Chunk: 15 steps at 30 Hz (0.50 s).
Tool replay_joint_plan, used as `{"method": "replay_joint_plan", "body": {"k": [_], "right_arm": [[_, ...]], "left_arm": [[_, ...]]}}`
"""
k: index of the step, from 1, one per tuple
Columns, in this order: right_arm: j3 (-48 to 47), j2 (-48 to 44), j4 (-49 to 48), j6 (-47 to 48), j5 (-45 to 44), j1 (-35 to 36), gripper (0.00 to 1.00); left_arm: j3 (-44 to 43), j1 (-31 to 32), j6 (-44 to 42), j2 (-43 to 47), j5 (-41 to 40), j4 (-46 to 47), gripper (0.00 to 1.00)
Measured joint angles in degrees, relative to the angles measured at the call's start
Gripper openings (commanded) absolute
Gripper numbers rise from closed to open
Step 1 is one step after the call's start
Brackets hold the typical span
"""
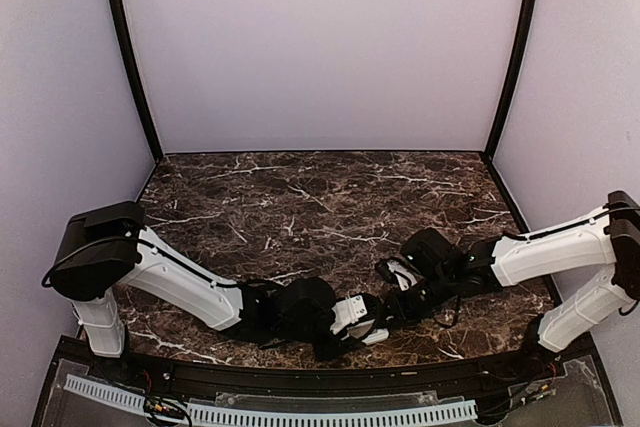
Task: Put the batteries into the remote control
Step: Load the battery cover onto the remote control without the battery cover.
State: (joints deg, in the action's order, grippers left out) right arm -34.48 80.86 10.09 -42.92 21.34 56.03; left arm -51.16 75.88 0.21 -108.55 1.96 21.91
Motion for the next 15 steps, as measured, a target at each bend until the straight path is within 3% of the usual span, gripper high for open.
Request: {"method": "replay_joint_plan", "body": {"k": [10, 15], "right_arm": [[-2.5, -3.5, 7.2, 1.7, -1.5, 0.1, 0.14], [-3.8, -4.5, 8.3, 2.4, -1.6, 0.1, 0.04]], "left_arm": [[1.1, 0.0, 0.0, 1.7, -0.2, -1.0, 0.51], [2.6, 0.1, 0.0, 3.0, -0.3, -1.1, 0.53]]}}
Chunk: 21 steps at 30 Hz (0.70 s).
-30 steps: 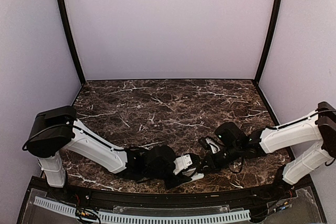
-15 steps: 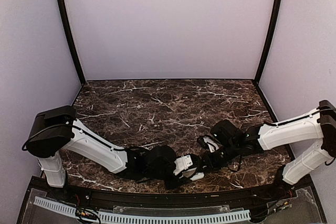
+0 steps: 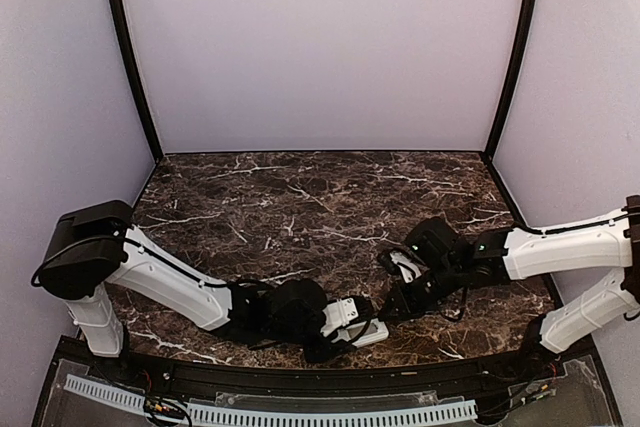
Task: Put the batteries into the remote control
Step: Load the battery cover onto the remote control without the battery cover, then pick up the remote control from the center of the board.
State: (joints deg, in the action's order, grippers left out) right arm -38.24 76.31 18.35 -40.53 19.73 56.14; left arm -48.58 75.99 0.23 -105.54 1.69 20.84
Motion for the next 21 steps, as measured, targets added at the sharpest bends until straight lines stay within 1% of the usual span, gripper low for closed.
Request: {"method": "replay_joint_plan", "body": {"k": [4, 8, 9, 10, 11, 14, 15, 16, 18, 19, 21], "right_arm": [[0.0, -0.1, -1.1, 0.0, 1.7, 0.1, 0.0], [0.0, 1.9, -4.6, 0.0, 3.8, 0.1, 0.0], [0.0, 3.1, -5.5, 0.0, 4.2, 0.1, 0.0], [0.0, 4.1, -5.9, 0.0, 4.5, 0.1, 0.04], [0.0, 5.2, -6.2, 0.2, 4.8, 0.1, 0.1], [-0.8, 6.1, -5.4, 2.8, 5.2, 0.3, 0.43], [-1.4, 5.9, -5.0, 3.3, 5.3, 0.4, 0.59], [-2.3, 5.6, -4.8, 5.1, 5.3, 0.7, 0.69], [-4.4, 4.8, -4.7, 9.4, 5.1, 1.5, 0.8], [-6.0, 4.5, -4.6, 13.3, 4.9, 2.1, 0.82], [-8.4, 4.4, -4.5, 19.6, 4.5, 3.4, 0.85]], "left_arm": [[2.1, 0.1, 0.2, 1.9, 0.0, 0.0, 0.54], [5.8, 0.3, 0.8, 5.3, 0.2, 0.1, 0.55], [6.8, 0.4, 1.2, 6.3, 0.2, 0.0, 0.55], [7.6, 0.4, 1.5, 7.1, 0.2, -0.1, 0.55], [8.6, 0.4, 2.1, 8.1, 0.2, -0.3, 0.56], [12.0, 0.5, 4.0, 12.0, -1.4, -0.9, 0.62], [13.2, 0.5, 4.9, 13.7, -2.3, -0.9, 0.65], [14.2, 0.5, 5.7, 15.4, -3.2, -1.0, 0.67], [16.3, 0.3, 7.8, 19.9, -5.9, -1.3, 0.72], [17.2, 0.2, 8.9, 22.3, -7.4, -1.4, 0.75], [18.3, -0.4, 11.3, 26.9, -10.5, -2.0, 0.78]]}}
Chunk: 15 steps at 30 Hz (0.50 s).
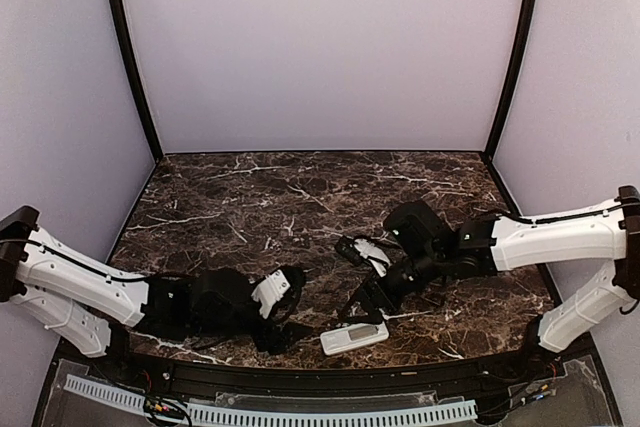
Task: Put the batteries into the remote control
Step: Pick up the remote control from the center of the board.
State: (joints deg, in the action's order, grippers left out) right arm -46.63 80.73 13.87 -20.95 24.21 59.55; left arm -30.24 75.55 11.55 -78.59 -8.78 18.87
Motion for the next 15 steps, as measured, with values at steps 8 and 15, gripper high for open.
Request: {"method": "replay_joint_plan", "body": {"k": [8, 15], "right_arm": [[-9.0, 9.6, 5.6, 29.9, -2.0, 7.6, 0.93], [-20.4, 23.3, 16.4, 42.2, -10.0, 12.6, 0.85]], "left_arm": [[3.8, -4.7, 7.2, 16.7, -8.3, -6.2, 0.83], [4.5, -6.3, 7.6, 26.1, -11.8, -12.9, 0.84]]}}
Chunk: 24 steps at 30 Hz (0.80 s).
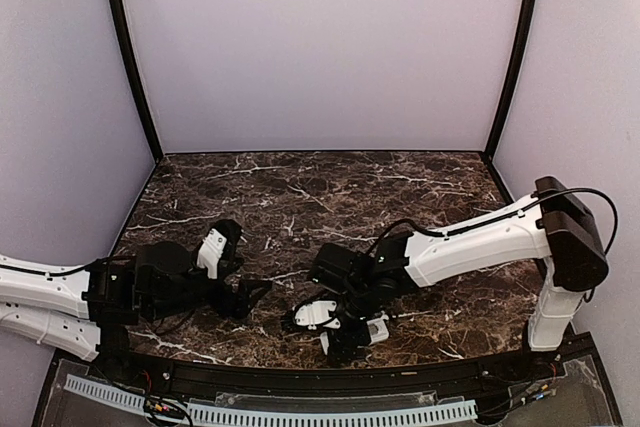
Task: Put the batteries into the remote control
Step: Pick up the remote control from the center of the board.
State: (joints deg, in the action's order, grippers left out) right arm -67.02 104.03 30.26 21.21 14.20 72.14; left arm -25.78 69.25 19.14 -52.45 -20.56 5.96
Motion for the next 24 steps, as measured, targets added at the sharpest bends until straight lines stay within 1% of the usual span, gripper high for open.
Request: {"method": "replay_joint_plan", "body": {"k": [4, 7, 10, 13, 16, 17, 18, 19, 24], "right_arm": [[-2.9, 3.0, 4.3, 2.2, -3.8, 0.2, 0.81], [-2.9, 3.4, 6.2, 2.4, -5.9, 0.4, 0.75], [-2.9, 3.6, 7.1, 2.1, -7.1, 0.5, 0.73], [-3.4, 4.5, 7.5, 1.8, -8.0, 0.6, 0.67], [-5.0, 5.8, 8.0, 1.6, -8.2, 0.6, 0.57], [-5.6, 6.3, 8.2, 1.6, -8.3, 0.6, 0.52], [-6.2, 6.7, 8.4, 1.4, -8.4, 0.6, 0.45], [-6.6, 7.1, 8.5, 1.3, -8.5, 0.6, 0.4], [-8.3, 8.0, 9.8, 0.6, -8.3, 0.6, 0.27]], "left_arm": [[0.0, 0.0, -0.5, 1.6, -0.6, -2.3, 0.84], [0.0, 0.0, -1.0, 1.8, -1.0, -3.0, 0.84], [0.0, 0.0, -1.6, 1.8, -1.0, -3.0, 0.84], [0.0, 0.0, -2.1, 1.4, -0.9, -2.9, 0.84], [0.0, 0.0, -2.4, 0.7, -0.8, -3.0, 0.84], [0.0, 0.0, -2.4, 0.5, -0.7, -3.0, 0.84], [0.0, 0.0, -2.5, 0.5, -0.5, -3.0, 0.84], [0.0, 0.0, -2.6, 0.5, -0.3, -2.9, 0.84], [0.1, 0.0, -3.6, 0.9, 0.4, -2.9, 0.83]]}}
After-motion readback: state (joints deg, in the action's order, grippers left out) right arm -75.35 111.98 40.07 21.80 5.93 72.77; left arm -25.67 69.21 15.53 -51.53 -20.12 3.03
